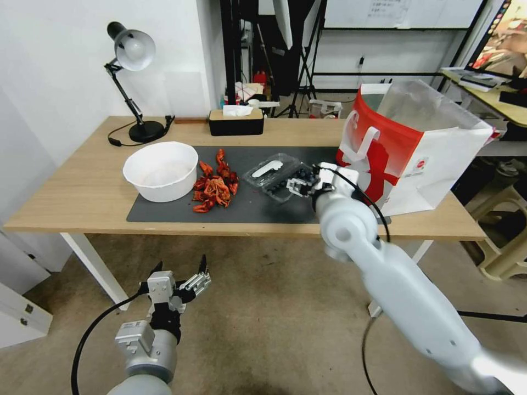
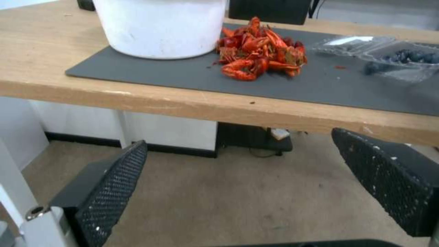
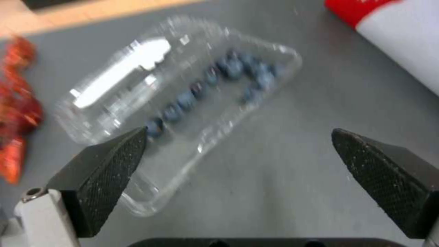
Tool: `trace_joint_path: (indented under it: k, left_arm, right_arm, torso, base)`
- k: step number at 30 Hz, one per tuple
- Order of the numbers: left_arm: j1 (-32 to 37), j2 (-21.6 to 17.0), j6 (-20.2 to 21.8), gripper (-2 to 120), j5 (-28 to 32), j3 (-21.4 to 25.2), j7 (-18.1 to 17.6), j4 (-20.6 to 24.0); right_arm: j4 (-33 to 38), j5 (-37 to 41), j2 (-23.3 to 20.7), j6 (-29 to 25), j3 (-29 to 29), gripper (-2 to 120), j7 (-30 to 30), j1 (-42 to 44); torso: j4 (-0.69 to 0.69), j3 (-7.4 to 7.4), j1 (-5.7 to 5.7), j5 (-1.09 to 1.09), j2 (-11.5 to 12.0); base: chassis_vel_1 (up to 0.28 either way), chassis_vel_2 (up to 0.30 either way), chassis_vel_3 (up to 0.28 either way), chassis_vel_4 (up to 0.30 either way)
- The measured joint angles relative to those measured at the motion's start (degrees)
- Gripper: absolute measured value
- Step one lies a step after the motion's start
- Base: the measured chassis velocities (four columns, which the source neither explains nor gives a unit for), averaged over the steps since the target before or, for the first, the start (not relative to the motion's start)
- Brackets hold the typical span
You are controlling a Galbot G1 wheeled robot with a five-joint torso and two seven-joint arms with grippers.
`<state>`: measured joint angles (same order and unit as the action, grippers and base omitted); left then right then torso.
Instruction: Close the takeout container lid, then place the container into the takeout bag.
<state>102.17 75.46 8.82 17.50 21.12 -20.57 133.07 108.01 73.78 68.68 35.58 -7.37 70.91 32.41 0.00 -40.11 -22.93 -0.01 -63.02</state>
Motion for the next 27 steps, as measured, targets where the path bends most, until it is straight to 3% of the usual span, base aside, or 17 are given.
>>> trace_joint_path:
  k: [4,27]
  left_arm:
    - [-0.1,-0.1,-0.1,100,0.0,0.0,-0.1,-0.1]
    - [-0.1,0.0,-1.1,100,-0.2,-0.1,-0.5,-0.8]
  right_arm:
    - [-2.6,0.9,1.7,1.2,-1.6,100,3.9,-1.3]
    - [-9.0,4.2,5.0,5.7,-4.2,100,7.9,-5.7]
  torso:
    - [0.00,0.00,0.00,0.00,0.0]
    - [0.00,0.01,0.01,0.01,0.0]
  base:
    - [0.000,0.000,0.000,0.000]
    - [0.000,0.000,0.000,0.000]
